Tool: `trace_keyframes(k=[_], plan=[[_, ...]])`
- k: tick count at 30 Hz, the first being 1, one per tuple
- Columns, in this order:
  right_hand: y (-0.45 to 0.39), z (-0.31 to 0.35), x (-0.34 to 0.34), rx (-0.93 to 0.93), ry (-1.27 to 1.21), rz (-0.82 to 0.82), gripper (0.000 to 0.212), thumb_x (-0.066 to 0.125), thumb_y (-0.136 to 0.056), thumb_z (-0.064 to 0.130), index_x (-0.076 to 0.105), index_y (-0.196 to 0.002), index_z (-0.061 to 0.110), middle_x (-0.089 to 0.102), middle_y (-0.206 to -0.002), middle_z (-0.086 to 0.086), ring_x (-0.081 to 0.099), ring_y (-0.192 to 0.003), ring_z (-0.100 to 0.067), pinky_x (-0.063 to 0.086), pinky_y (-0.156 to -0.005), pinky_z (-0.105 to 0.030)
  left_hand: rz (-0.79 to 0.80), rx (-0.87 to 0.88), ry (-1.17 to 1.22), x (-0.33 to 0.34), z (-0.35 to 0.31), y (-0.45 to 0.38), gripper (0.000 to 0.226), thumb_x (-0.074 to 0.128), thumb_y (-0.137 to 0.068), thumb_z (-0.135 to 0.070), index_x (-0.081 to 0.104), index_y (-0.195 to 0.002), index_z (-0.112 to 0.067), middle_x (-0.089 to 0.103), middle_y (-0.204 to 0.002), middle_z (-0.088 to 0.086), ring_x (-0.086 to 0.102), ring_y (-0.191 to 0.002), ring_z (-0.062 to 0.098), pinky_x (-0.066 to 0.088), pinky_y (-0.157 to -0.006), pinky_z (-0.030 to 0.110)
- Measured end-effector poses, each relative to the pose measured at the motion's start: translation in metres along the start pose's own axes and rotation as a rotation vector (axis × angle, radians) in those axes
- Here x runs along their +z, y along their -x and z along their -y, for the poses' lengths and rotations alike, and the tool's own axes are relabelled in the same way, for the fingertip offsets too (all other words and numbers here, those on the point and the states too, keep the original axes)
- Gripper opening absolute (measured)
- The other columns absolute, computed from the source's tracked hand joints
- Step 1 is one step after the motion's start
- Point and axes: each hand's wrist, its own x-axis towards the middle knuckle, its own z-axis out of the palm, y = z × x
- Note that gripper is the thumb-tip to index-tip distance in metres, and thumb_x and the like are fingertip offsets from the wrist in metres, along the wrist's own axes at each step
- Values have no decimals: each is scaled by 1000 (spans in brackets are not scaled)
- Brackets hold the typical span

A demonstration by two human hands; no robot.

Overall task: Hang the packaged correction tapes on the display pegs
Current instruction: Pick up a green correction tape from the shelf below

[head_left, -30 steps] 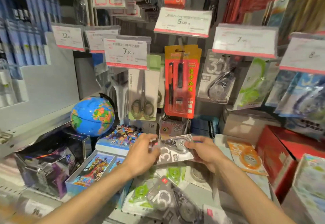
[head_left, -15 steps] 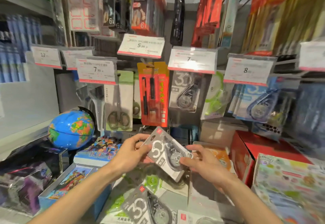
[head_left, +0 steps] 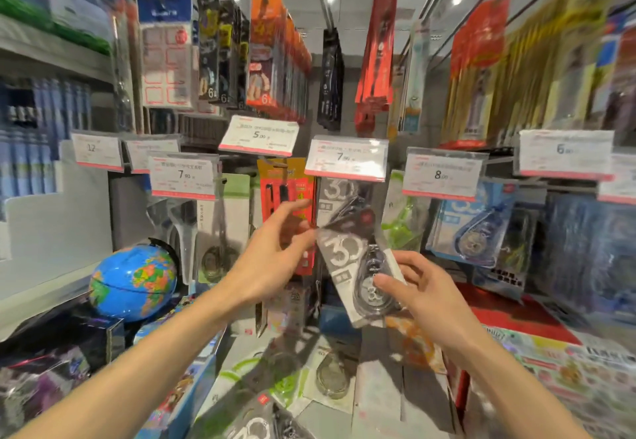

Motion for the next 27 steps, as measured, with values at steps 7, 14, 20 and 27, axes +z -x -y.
trace_keyframes(k=[7, 14, 20, 27], plan=[[2, 31, 3, -164, -63, -136, 26, 73, -90, 25, 63, -114, 29, 75, -108, 10, 71, -99, -4, 53, -87, -25, -97, 179, -89, -3, -41, -5, 55, 55, -99, -27, 29, -145, -45, 54, -138, -14, 62, -114, 10, 54, -97, 45], [-18, 48, 24, -163, -77, -198, 30, 72, -92, 27, 59, -119, 23, 76, -108, 5, 73, -97, -9, 57, -93, -38, -122, 185, -85, -6, -48, -9, 62, 54, -99, -19, 25, -147, -44, 52, -141, -11, 59, -118, 4, 55, -94, 45], [-31, 43, 32, -109, -99, -219, 36, 71, -93, 26, 57, -126, 20, 74, -113, 6, 71, -101, -8, 55, -96, -35, -80, 174, -146, -5, -41, -12, 62, 54, -98, -20, 24, -148, -42, 48, -143, -11, 53, -127, 8, 53, -96, 46], [-41, 35, 45, -54, -141, -240, 33, 67, -95, 20, 57, -126, 19, 73, -115, 4, 70, -102, -10, 53, -81, -24, -57, 109, -222, 5, -17, -17, 60, 48, -97, -40, 24, -152, -37, 48, -147, -14, 50, -133, 14, 42, -110, 51]])
